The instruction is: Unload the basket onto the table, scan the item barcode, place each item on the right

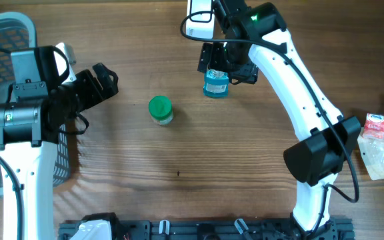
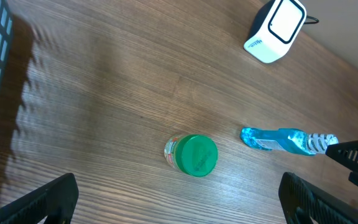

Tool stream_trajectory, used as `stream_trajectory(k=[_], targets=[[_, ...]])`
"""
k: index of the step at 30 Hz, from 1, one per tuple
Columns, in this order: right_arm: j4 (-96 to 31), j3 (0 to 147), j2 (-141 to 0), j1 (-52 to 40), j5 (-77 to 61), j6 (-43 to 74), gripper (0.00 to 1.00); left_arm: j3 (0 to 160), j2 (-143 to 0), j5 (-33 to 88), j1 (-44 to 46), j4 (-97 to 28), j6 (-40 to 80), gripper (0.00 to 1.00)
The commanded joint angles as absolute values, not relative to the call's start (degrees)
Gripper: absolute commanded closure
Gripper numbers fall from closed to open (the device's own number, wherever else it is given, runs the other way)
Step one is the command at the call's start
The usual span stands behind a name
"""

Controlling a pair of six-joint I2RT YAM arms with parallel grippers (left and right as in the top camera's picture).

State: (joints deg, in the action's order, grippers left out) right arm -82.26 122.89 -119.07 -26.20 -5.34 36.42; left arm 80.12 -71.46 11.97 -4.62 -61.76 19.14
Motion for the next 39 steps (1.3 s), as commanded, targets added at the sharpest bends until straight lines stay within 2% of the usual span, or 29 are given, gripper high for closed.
stream_trajectory(k=[1,8,11,13,14,19,20,21,22,31,39], targets=[[-81.91,124.03,-121.84,-26.30,-5.45,37.74,0.00,80.95,-71.26,11.90,-5.04,-61.78,18.39,0.00],[-82.54,124.03,-125.32,-27.16,-3.75,37.95,0.00,80.97,-71.26,11.90,-5.04,-61.78,18.39,0.00],[-84.07,124.14,-125.12,-27.16,1.13,42.76,0.00,80.95,-71.26,11.90,-5.04,-61.78,18.41,0.00],[-84.82,124.20,-124.86,-27.14,2.15,44.51,0.04,80.95,-71.26,11.90,-5.04,-61.78,18.41,0.00],[-85.41,124.20,-124.79,-27.05,2.52,45.45,0.00,80.95,-71.26,11.90,-5.04,-61.78,18.41,0.00],[-87.81,124.20,-124.77,-27.05,2.52,45.28,0.00,80.97,-71.26,11.92,-5.04,-61.78,18.39,0.00],[-88.25,124.18,-124.77,-27.05,2.52,45.28,0.05,80.97,-71.26,11.90,-5.04,-61.78,18.41,0.00],[-88.38,124.18,-124.77,-27.05,2.46,45.19,0.05,80.95,-71.26,11.90,-5.04,-61.78,18.39,0.00],[-88.20,124.20,-124.77,-27.05,2.24,45.08,0.00,80.95,-71.26,11.92,-5.04,-61.78,18.41,0.00],[-82.30,124.18,-124.75,-27.14,-5.13,36.91,0.00,80.97,-71.26,11.92,-5.04,-61.78,18.39,0.00],[-78.43,124.18,-124.79,-27.16,-4.73,34.48,0.00,80.95,-71.26,11.90,-5.04,-61.78,18.41,0.00]])
